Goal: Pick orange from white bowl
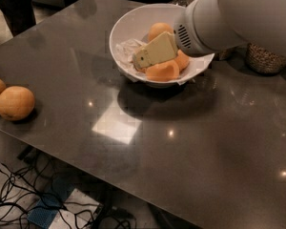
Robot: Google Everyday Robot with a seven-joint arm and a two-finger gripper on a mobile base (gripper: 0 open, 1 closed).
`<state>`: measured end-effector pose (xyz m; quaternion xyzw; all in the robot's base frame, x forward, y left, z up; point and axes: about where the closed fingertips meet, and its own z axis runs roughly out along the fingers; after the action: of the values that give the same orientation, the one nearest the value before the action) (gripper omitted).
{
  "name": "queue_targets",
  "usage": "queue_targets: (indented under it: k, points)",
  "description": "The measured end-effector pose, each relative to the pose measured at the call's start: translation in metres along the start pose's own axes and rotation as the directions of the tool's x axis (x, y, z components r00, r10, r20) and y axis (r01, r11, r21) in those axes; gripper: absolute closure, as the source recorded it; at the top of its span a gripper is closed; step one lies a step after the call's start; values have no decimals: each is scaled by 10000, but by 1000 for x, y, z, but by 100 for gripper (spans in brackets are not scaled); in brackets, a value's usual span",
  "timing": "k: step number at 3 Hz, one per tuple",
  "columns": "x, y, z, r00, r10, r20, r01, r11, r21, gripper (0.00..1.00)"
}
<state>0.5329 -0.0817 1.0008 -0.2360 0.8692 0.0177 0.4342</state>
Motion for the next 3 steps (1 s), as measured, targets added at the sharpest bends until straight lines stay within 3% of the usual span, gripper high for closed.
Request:
queue_targets:
  k: [1,3]
  points:
    - [-2,2,21,9994,343,-89,-341,9992,190,0]
    - [2,0,67,9990,452,-11,-452,9984,-326,6]
